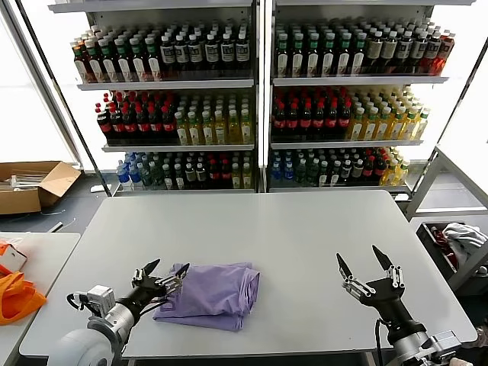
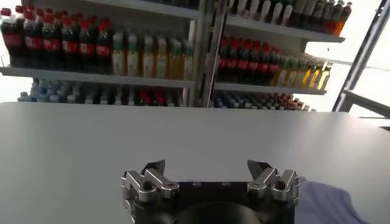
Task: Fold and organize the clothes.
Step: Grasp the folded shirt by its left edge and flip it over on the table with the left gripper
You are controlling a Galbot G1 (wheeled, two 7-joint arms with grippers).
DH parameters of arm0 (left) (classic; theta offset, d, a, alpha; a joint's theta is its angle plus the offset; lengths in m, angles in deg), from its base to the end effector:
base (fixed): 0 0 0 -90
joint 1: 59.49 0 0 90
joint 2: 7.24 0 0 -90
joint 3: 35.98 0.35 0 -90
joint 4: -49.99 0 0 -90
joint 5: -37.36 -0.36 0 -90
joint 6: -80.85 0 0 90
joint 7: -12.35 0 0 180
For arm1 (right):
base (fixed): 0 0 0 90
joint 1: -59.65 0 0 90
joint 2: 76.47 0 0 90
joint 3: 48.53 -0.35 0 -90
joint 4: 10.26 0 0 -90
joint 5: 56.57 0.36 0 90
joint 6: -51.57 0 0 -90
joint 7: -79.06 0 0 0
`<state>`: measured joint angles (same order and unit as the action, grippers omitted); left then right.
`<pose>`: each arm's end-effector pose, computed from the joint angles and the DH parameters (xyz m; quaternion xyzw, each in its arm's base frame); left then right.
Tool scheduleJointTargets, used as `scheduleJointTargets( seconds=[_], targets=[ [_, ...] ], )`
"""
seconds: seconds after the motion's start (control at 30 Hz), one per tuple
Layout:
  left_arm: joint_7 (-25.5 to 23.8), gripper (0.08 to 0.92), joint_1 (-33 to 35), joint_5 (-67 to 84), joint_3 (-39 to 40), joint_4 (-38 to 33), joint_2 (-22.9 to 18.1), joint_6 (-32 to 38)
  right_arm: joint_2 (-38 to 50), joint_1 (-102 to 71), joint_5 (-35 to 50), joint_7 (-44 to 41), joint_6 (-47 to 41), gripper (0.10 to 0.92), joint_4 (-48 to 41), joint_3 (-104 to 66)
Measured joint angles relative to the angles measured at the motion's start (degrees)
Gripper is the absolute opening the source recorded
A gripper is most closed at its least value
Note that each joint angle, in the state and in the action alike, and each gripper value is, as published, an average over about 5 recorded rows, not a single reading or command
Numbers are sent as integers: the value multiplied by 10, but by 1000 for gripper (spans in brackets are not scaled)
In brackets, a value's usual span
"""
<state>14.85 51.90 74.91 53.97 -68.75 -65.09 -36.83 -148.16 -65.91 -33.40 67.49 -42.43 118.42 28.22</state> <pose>0.2393 0.0944 -0.2544 -0.1227 -0.9679 0.0330 0.2171 0.1653 -0.1004 -0.2392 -0.1144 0.9934 0.0046 0.0088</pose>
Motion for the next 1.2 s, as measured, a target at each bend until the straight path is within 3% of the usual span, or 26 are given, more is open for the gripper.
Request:
scheduleJointTargets(
  seconds=[1.0,1.2],
  targets=[
    [46,819,8,-49,43,16,-64,-37,-5,-6,-3,-3,8,823,-6,2],
    [50,704,8,-43,46,27,-73,-38,-3,-9,-1,-4,10,823,-4,-3]
  ],
)
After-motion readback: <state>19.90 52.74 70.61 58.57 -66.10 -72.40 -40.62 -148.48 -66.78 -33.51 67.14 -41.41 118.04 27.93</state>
